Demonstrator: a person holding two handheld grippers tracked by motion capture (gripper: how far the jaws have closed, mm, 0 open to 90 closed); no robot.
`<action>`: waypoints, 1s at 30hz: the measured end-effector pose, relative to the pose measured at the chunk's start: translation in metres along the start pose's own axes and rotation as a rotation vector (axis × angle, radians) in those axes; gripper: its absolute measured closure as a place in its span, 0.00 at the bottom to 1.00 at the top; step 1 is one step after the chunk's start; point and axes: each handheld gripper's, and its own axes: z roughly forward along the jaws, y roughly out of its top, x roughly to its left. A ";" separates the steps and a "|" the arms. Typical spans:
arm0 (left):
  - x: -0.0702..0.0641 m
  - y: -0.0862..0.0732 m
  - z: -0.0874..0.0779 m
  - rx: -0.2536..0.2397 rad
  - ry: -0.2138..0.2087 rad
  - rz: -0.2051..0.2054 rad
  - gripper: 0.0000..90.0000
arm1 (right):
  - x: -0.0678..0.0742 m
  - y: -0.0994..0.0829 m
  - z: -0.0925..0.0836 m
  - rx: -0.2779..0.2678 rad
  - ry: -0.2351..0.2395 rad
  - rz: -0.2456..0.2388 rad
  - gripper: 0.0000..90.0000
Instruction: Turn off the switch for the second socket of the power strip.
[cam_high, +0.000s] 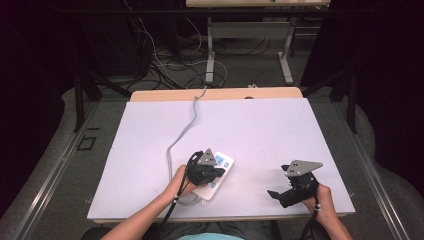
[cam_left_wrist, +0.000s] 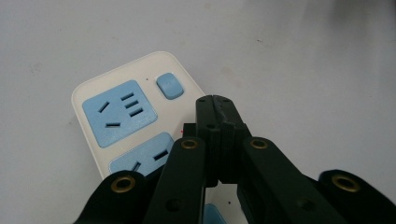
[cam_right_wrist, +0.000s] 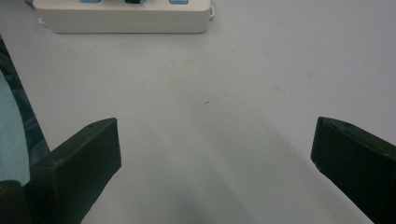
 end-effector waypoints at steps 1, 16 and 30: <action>0.000 0.000 0.000 0.001 0.000 0.001 1.00 | 0.000 0.000 0.000 0.002 0.003 0.000 0.01; -0.003 0.002 -0.001 0.011 0.022 0.020 1.00 | 0.000 0.000 -0.001 0.006 0.008 0.001 0.01; -0.005 0.004 -0.003 0.017 0.039 0.055 1.00 | 0.000 0.000 -0.001 0.002 0.000 0.001 0.01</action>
